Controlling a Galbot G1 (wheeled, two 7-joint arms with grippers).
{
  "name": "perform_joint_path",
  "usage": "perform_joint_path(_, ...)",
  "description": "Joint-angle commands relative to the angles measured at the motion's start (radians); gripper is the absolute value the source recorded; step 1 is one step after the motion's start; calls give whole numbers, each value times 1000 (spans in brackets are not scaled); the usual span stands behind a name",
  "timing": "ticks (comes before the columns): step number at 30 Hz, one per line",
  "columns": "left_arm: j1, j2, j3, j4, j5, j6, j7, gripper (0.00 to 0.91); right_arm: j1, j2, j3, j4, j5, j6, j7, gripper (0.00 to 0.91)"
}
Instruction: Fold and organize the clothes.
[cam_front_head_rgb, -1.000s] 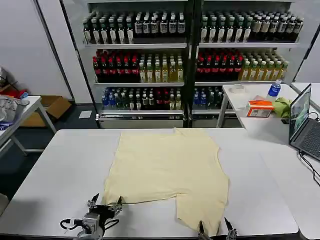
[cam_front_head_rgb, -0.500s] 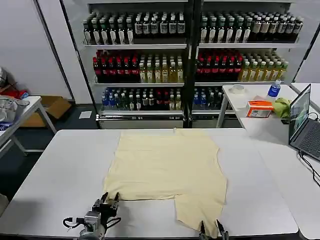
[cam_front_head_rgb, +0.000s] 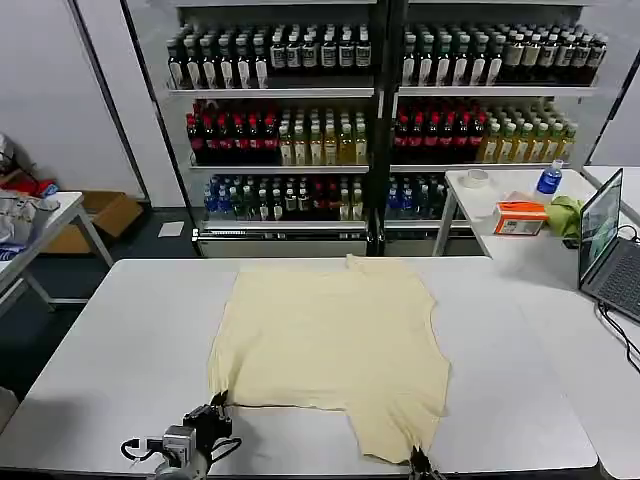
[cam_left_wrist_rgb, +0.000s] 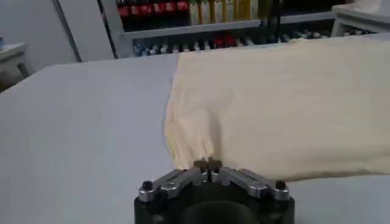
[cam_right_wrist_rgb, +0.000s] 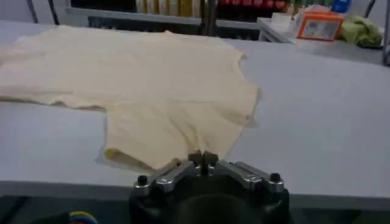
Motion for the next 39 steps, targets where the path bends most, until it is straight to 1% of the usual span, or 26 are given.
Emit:
perform_joint_path(1,80,-17,-34,-165,-42,-26,8,10,-39,-12,8,94,-6,24,-15,0)
perform_joint_path(7,204,-36,-48,-287,-34,-34,15,10,-126,-39,43,214,-34,48,-26,0)
perform_joint_path(12,269,-35,-74,-340,-31,-44,19,10,-160,-45,73,283,-38,60,-34,0)
perform_joint_path(15,285,-25,-94,-356,-36,-46,21,10,-153,-51,111,306,-21,63,-43,0)
perform_joint_path(16,284,-19,-103,-357,-41,-46,22,10,-139,-54,129,309,6,64,-46,0)
perform_joint_path(20,241,8,-111,-316,-50,-45,22,10,-42,-60,170,270,76,57,-55,0)
perform_joint_path(22,191,28,-109,-270,-58,-43,23,10,27,-68,184,224,112,56,-62,0)
perform_joint_path(25,129,51,-106,-215,-71,-45,22,10,113,-83,179,163,154,55,-72,0)
perform_joint_path(28,83,66,-104,-161,-93,-45,20,10,188,-98,159,104,172,55,-75,0)
perform_joint_path(34,26,96,-92,-109,-110,-45,23,10,310,-124,136,33,230,44,-74,0)
perform_joint_path(39,-16,121,-83,-73,-111,-43,30,10,403,-128,124,-17,247,26,-66,0)
